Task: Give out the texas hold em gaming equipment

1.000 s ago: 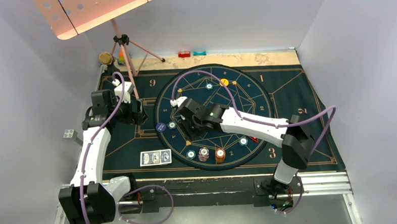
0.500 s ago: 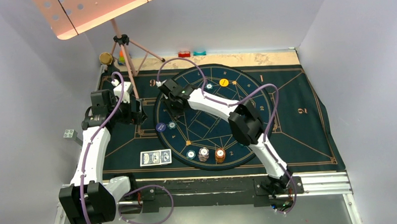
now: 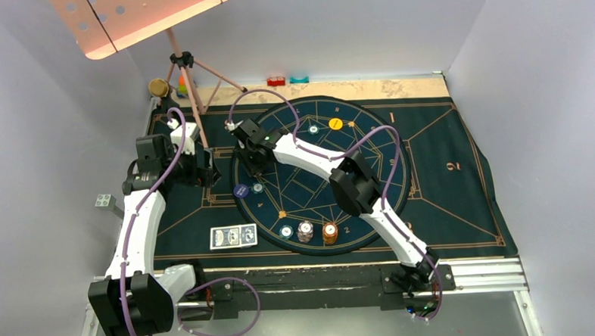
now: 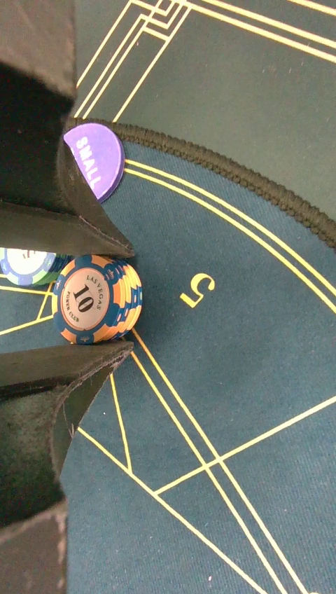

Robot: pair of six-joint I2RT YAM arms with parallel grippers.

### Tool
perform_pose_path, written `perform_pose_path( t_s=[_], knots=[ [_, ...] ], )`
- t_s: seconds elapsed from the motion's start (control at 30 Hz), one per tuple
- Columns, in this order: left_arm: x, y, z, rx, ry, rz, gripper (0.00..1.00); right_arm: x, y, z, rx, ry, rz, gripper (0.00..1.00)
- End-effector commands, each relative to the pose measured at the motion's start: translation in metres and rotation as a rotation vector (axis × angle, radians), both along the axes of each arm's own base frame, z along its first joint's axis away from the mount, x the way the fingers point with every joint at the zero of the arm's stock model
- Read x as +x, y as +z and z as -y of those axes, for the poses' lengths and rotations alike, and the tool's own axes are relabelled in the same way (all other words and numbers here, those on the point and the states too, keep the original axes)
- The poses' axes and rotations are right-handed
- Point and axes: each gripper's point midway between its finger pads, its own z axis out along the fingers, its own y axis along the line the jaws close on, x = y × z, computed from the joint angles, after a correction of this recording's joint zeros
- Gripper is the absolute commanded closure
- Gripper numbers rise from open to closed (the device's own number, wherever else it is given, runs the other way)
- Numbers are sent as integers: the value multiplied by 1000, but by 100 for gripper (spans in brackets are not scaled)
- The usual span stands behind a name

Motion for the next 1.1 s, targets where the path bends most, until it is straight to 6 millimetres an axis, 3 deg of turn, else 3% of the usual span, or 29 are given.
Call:
perform_pose_path(
  t_s=[0.0,0.07,0.13,0.23,0.37,0.47,0.63,0.7,0.77,0.93,1.07],
  knots=[
    [5,11,0,-2,-13,49,0,0,11,-16,61,19,0,89],
    [5,10,0,-1,-14,47,0,-2,7,-16,60,20,-15,77],
    [5,10,0,-1,-16,49,0,-4,7,-17,65,28,-25,56],
    [5,10,0,0,-15,50,0,-2,17,-18,75,29,-6,34],
    [4,11,0,0,-14,50,0,7,47,-18,101,27,48,24],
    [4,11,0,1,-14,52,0,12,80,-13,122,12,99,22],
    [4,11,-1,3,-11,52,0,1,124,12,151,-7,155,21],
    [4,12,-1,3,-11,54,0,-11,134,28,149,-14,155,21],
    [4,11,-1,4,-11,51,0,-27,131,48,129,-19,137,20],
    [4,11,0,3,-15,53,0,-88,113,92,107,55,59,15],
    [4,10,0,2,-16,50,0,-138,92,113,19,144,19,11]
  ],
)
